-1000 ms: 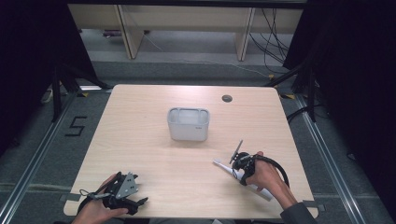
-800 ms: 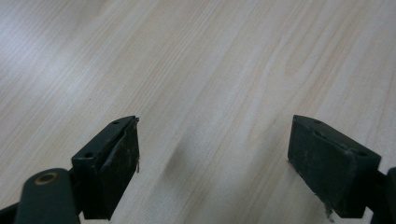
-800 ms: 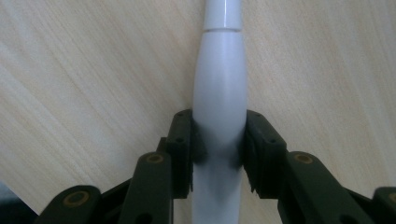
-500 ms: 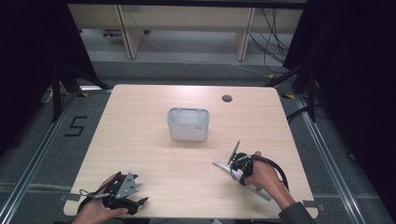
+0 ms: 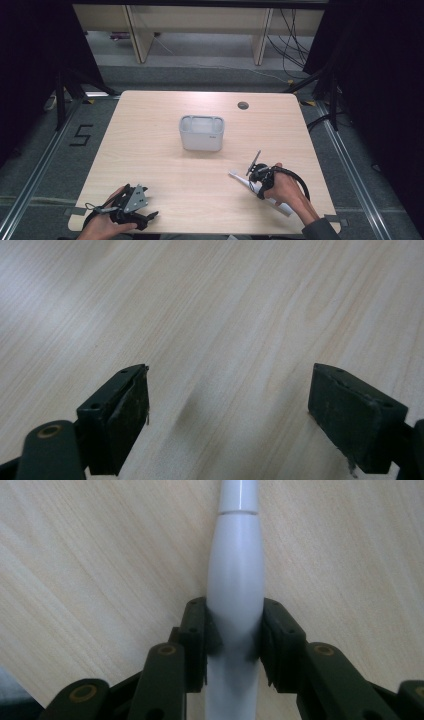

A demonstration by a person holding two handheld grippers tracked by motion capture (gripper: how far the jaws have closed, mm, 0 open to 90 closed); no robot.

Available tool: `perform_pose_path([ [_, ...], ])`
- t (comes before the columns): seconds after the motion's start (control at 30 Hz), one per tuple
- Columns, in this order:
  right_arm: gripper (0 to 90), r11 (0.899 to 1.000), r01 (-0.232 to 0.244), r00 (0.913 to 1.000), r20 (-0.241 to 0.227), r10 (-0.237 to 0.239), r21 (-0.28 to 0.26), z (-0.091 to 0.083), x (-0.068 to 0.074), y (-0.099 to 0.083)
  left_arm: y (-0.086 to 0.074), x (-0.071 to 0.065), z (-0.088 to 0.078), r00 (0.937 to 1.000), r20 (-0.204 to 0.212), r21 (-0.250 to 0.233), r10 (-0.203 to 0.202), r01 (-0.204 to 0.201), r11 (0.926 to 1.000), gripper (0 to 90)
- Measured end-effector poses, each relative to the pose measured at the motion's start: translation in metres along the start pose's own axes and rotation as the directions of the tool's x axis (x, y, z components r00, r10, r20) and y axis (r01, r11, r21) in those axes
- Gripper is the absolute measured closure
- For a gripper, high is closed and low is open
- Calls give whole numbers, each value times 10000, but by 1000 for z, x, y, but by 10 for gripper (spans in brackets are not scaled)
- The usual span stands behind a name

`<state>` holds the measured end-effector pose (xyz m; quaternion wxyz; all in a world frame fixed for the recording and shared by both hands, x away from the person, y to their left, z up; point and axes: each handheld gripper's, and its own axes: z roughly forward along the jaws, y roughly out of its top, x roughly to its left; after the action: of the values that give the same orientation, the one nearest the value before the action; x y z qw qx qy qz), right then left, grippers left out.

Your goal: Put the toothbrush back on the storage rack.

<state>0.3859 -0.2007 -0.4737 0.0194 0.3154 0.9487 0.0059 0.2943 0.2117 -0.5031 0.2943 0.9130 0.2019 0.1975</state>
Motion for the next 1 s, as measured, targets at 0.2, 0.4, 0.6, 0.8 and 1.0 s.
perform_pose_path([
  [0.2,669,9998,67,9999,-79,-68,-211,-2,-2,-5,0,-1,1,9999,-20,-131,-160,159,9998,164],
  [0.4,669,9982,320,9995,26,-319,-505,-12,-6,-11,0,0,0,10000,6,3,-15,15,10000,164],
  [0.6,670,9832,43,10000,-55,-54,-1825,-29,-6,-18,0,1,0,10000,3,-17,-10,10,10000,164],
  [0.8,670,9487,-704,9975,-311,639,-3082,-49,-9,-32,0,1,0,10000,15,-4,-21,21,10000,164],
  [1.0,670,8964,-891,9960,-402,795,-4342,-62,-14,-41,0,0,1,9998,-52,-140,-209,208,9997,164],
])
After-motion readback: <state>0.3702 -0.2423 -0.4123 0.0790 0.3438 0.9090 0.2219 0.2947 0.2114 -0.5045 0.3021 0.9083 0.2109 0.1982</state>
